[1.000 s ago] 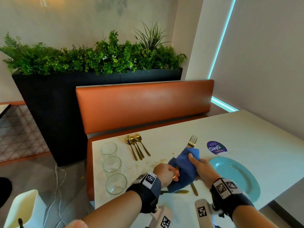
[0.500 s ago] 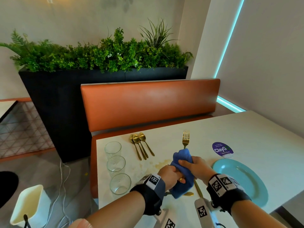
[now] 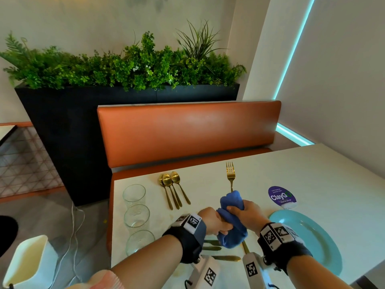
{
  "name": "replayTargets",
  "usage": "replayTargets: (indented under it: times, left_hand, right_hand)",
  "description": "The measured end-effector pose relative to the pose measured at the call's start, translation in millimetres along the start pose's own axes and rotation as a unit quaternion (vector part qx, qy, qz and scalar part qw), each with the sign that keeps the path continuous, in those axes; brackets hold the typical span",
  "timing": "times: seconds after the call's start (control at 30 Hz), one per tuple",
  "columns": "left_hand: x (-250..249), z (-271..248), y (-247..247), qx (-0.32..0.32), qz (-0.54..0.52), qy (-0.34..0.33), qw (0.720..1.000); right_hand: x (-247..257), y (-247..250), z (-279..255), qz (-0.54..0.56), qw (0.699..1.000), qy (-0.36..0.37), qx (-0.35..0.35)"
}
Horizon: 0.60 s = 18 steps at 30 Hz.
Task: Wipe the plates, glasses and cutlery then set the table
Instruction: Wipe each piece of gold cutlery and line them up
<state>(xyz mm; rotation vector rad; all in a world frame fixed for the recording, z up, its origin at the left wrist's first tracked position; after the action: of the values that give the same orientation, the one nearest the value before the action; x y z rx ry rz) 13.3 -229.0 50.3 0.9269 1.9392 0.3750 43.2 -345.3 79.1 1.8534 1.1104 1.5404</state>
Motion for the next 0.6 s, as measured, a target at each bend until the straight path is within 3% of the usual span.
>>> replayTargets:
  times: [0.17,0.27,0.4,0.6]
  left_hand:
    - [1.2,37.0,45.1,-0.097,-0.127,0.021,0.987]
    - [-12.0,59.8,46.0,-0.099,-0.221,0.019,0.97]
    - [-15.3,92.4,39.1,-0.071,-0.266,0.057,0.96]
    - [-1.6,131.7,53.3,-0.132,-0.31,0.161,0.928]
  right_hand:
    - [-14.3,-0.2,15.7,-0.019,0.998,0.013,0.059]
    - [-16.6,-6.3,35.4,-0.005,0.997,0.02,0.081]
    - [-14.9,-9.2,62.9,-0.019,0.994,0.028,0.107]
    - [-11.6,-14.4,102.0,-0.019,0.991,0.034,0.13]
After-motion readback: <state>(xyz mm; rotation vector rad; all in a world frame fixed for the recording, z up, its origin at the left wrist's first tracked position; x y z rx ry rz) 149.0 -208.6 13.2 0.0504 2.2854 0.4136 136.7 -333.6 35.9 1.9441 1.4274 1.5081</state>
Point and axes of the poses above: each hand's wrist, its own z-axis towards the middle knuckle, its own y-axis out of the back of the hand, x = y × z, the point moved 8 cm from there along z, towards the middle knuckle, and after that the axes turned 4 degrees about y, right-handed, at the moved point
